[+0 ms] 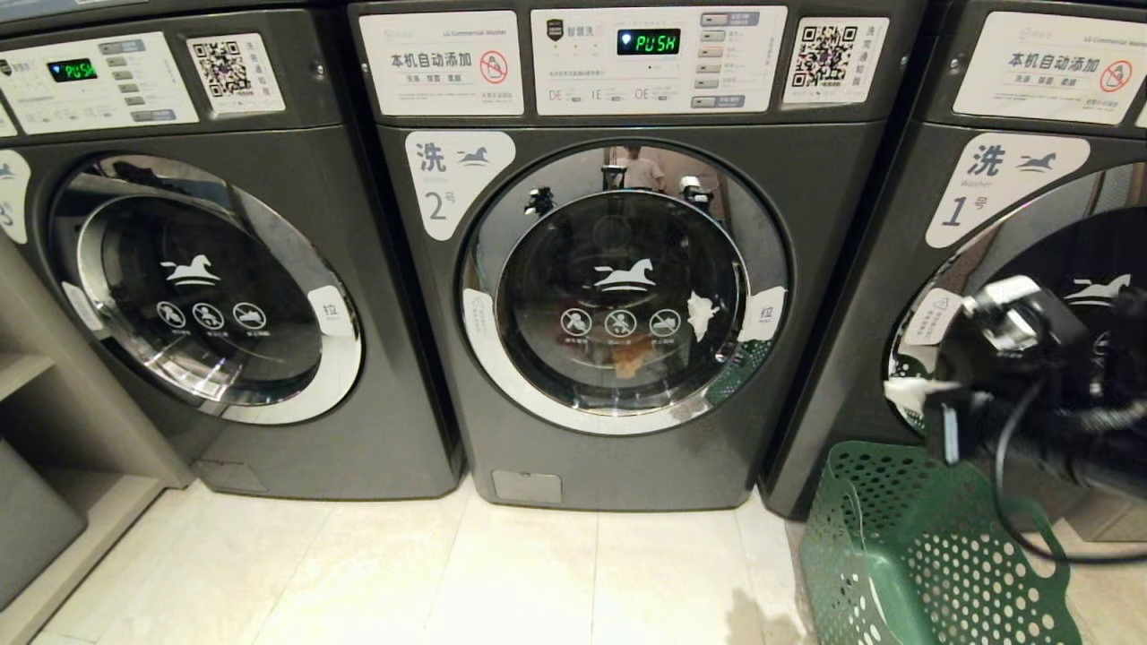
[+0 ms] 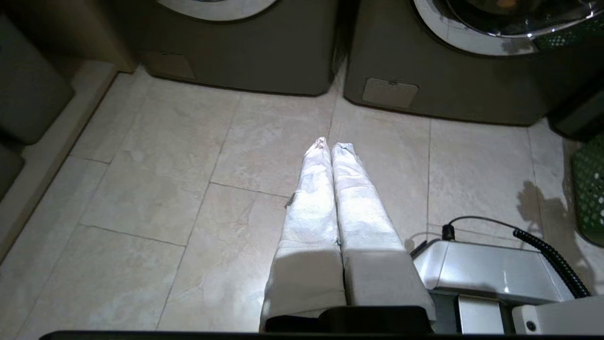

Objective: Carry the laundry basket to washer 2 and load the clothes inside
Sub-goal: Press the washing machine switch

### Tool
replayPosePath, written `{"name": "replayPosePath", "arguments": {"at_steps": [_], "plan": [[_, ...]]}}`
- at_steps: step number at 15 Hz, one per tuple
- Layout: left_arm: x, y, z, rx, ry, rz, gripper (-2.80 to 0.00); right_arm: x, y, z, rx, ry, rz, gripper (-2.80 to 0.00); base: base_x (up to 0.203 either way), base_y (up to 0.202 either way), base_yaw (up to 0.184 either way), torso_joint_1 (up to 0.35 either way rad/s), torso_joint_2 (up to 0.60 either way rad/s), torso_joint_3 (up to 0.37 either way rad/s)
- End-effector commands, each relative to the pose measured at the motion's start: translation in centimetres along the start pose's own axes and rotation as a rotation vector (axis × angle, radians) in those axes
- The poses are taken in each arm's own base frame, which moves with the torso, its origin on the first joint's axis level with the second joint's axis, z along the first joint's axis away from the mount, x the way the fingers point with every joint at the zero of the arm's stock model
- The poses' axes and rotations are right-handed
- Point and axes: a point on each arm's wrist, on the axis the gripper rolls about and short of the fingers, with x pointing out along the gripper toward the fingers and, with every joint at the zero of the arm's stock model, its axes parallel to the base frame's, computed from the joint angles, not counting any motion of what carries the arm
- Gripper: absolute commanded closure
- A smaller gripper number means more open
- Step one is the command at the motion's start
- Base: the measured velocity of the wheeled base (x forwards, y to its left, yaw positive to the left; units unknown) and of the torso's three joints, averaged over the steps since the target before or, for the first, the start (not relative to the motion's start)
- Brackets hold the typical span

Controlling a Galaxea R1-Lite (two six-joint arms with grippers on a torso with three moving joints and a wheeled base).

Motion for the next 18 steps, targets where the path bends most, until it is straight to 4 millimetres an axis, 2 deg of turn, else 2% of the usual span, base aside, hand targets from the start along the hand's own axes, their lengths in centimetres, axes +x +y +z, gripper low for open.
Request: {"name": "replayPosePath", "arguments": {"at_steps": [1, 3, 5, 8, 10, 12, 15, 18], "plan": [[0.9, -0.3, -2.0, 0.007, 0.021, -0.022, 0.00, -8.6, 1.7, -4.9, -0.020, -0.055, -0.001, 0.00, 0.000, 0.000, 0.000, 0.000, 0.00, 0.000], [2.0, -0.5, -3.6, 0.045, 0.001, -0.033, 0.00, -12.1, 2.8, -9.6, -0.025, -0.035, 0.003, 0.00, 0.000, 0.000, 0.000, 0.000, 0.00, 0.000], [2.9, -0.7, -4.8, 0.060, -0.008, -0.031, 0.00, -14.9, 3.5, -12.5, -0.027, -0.017, -0.004, 0.00, 0.000, 0.000, 0.000, 0.000, 0.00, 0.000], [3.8, -0.8, -6.6, 0.060, -0.003, -0.027, 0.00, -18.2, 4.3, -16.3, 0.013, 0.156, -0.046, 0.00, 0.000, 0.000, 0.000, 0.000, 0.00, 0.000], [4.8, -1.0, -7.7, 0.059, -0.011, -0.047, 0.00, -19.1, 4.4, -16.8, 0.039, 0.154, -0.097, 0.00, 0.000, 0.000, 0.000, 0.000, 0.00, 0.000], [6.6, -1.3, -8.4, 0.058, -0.086, -0.068, 0.00, -18.8, 4.4, -16.8, 0.044, 0.112, -0.109, 0.00, 0.000, 0.000, 0.000, 0.000, 0.00, 0.000], [9.1, -1.6, -10.9, 0.078, -0.191, -0.078, 0.00, -17.9, 4.2, -16.6, 0.030, -0.054, -0.129, 0.00, 0.000, 0.000, 0.000, 0.000, 0.00, 0.000], [10.2, -1.9, -12.0, 0.134, -0.243, -0.146, 0.00, -17.9, 4.3, -16.9, 0.047, -0.032, -0.126, 0.00, 0.000, 0.000, 0.000, 0.000, 0.00, 0.000]]}}
